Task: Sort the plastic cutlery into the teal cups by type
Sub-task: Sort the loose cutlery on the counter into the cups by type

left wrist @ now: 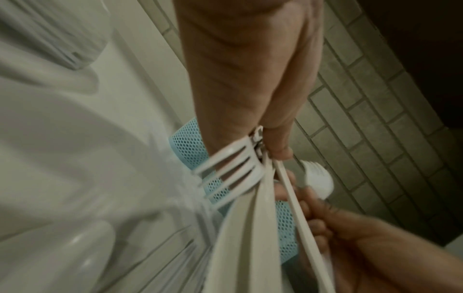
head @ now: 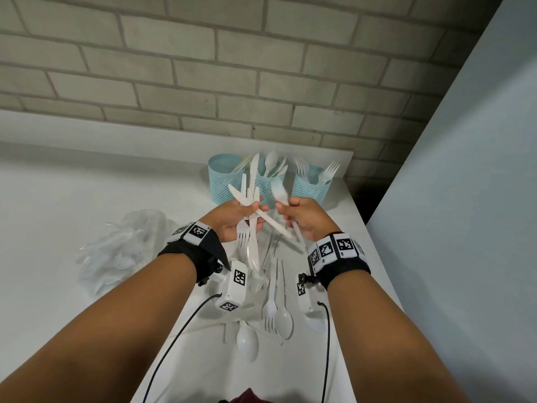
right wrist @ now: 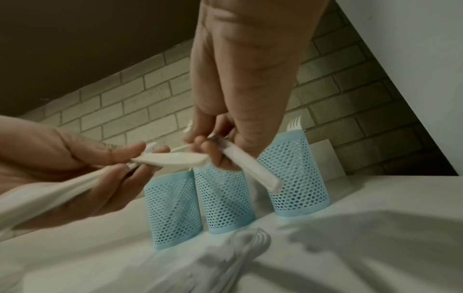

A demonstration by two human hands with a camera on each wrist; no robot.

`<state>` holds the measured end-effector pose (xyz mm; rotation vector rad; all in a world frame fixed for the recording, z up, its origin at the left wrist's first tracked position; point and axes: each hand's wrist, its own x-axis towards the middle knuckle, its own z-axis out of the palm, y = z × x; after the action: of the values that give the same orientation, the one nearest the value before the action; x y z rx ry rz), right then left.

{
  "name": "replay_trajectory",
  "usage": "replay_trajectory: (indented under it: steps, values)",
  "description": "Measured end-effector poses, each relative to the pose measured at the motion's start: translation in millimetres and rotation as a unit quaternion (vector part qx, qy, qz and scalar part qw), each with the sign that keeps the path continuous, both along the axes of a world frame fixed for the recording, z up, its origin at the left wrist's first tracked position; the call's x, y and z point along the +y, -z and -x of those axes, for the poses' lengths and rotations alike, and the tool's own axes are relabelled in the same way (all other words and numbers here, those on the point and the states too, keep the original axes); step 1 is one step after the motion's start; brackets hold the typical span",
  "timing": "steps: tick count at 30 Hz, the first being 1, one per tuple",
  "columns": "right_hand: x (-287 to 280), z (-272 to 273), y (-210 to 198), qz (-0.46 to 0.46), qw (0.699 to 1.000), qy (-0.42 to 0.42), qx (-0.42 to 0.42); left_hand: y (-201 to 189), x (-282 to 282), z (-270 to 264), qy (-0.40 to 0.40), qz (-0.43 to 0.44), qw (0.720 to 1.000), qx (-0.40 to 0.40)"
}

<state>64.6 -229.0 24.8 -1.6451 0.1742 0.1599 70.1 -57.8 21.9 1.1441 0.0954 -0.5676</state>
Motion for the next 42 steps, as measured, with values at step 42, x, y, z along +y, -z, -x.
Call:
replay_trajectory:
  steps: [42]
  values:
    - [-18,-19,-42,0.110,0.987,0.117,-0.011,4,14,4,0.037,-0.189,0.977,-0.096]
